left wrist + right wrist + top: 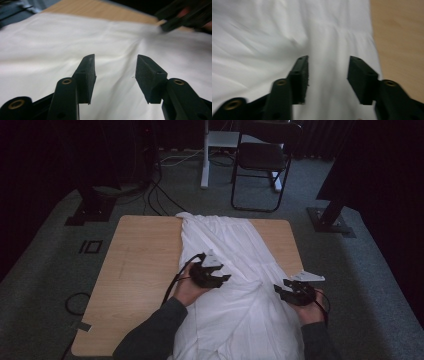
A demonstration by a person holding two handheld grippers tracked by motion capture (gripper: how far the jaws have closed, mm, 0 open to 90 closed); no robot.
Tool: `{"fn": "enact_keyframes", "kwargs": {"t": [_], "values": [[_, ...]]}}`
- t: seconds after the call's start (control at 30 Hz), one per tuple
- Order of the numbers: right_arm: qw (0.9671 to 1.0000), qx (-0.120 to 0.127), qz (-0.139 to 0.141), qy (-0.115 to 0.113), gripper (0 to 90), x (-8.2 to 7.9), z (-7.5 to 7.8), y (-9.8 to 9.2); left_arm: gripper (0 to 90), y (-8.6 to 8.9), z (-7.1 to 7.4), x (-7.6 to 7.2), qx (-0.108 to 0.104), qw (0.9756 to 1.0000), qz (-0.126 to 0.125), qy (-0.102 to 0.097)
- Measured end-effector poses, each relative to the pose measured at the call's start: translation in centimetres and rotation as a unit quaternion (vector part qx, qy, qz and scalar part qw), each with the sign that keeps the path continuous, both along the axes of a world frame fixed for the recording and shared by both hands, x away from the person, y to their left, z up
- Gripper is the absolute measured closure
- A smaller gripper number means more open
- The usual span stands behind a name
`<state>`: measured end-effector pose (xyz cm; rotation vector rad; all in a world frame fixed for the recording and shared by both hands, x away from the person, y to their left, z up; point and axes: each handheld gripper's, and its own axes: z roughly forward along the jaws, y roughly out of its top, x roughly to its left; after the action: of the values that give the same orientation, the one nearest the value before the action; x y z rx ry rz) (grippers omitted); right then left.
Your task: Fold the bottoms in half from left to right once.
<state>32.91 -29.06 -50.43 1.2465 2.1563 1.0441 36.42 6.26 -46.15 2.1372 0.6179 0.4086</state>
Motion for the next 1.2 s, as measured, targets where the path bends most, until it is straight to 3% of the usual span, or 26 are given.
{"fn": "enact_keyframes", "kwargs": {"t": [0.13, 0.23, 0.4, 0.5, 0.57, 0.6, 0.67, 0.73, 0.8, 0.83, 0.87, 0.93, 1.0, 1.03, 1.07, 1.1, 1.2], "values": [[0.9994, -0.009, 0.033, -0.001, 64.9, 1.5, 1.1, 2.9, 49.4, 3.9, -1.5, -0.7, 0.016, 0.9985, 0.052, 0.000], [0.9991, -0.017, 0.039, 0.003, 58.4, 2.7, 1.0, 4.4, 49.0, 6.4, -2.9, -1.2, 0.016, 0.9963, 0.084, 0.013], [0.9984, -0.014, 0.026, 0.049, 42.6, 5.4, -0.9, 5.8, 48.0, 8.8, -4.7, -1.8, 0.008, 0.9927, 0.117, 0.028], [0.9962, -0.003, 0.022, 0.084, 42.0, 6.4, -2.4, 5.9, 48.0, 9.6, -5.6, -1.8, 0.005, 0.9911, 0.127, 0.040], [0.9942, 0.016, 0.037, 0.100, 49.1, 6.6, -3.1, 6.0, 47.9, 9.7, -5.9, -1.8, 0.005, 0.9906, 0.130, 0.044], [0.9929, 0.015, 0.049, 0.107, 62.6, 6.5, -3.3, 6.1, 48.0, 9.7, -6.1, -1.7, 0.005, 0.9905, 0.130, 0.045], [0.9936, -0.004, 0.065, 0.093, 86.1, 6.1, -3.1, 6.4, 48.0, 9.4, -6.2, -1.7, 0.004, 0.9906, 0.129, 0.045], [0.9970, -0.034, 0.053, 0.044, 88.3, 5.3, -1.6, 6.4, 47.9, 9.1, -6.3, -1.7, 0.003, 0.9912, 0.125, 0.043], [0.9987, -0.037, 0.036, -0.001, 88.5, 4.7, 0.4, 5.5, 47.6, 8.6, -6.4, -1.8, 0.006, 0.9916, 0.122, 0.041], [0.9990, -0.026, 0.016, -0.033, 88.6, 4.3, 2.0, 4.5, 47.4, 8.3, -6.4, -1.8, 0.008, 0.9920, 0.119, 0.041], [0.9984, -0.019, -0.006, -0.054, 88.6, 4.2, 3.2, 3.5, 47.3, 8.2, -6.4, -1.8, 0.009, 0.9922, 0.117, 0.041], [0.9960, -0.025, -0.045, -0.073, 88.5, 4.4, 4.5, 1.5, 46.8, 7.7, -6.5, -1.8, 0.011, 0.9924, 0.116, 0.039], [0.9948, -0.043, -0.071, -0.059, 88.2, 5.4, 4.0, -0.2, 46.1, 7.2, -6.6, -1.8, 0.009, 0.9925, 0.114, 0.042], [0.9948, -0.043, -0.071, -0.059, 88.2, 5.4, 4.0, -0.2, 45.6, 7.2, -6.6, -1.8, 0.009, 0.9925, 0.114, 0.042], [0.9953, -0.047, -0.081, -0.024, 88.1, 6.5, 2.1, -1.5, 44.3, 6.5, -6.9, -1.7, 0.009, 0.9926, 0.112, 0.046], [0.9949, -0.055, -0.085, -0.006, 88.0, 7.0, 0.9, -1.9, 43.4, 6.0, -7.1, -1.6, 0.010, 0.9925, 0.111, 0.050], [0.9941, -0.057, -0.087, 0.030, 87.5, 7.7, -2.3, -2.5, 39.4, 4.3, -7.8, -1.5, 0.021, 0.9929, 0.102, 0.058]]}}
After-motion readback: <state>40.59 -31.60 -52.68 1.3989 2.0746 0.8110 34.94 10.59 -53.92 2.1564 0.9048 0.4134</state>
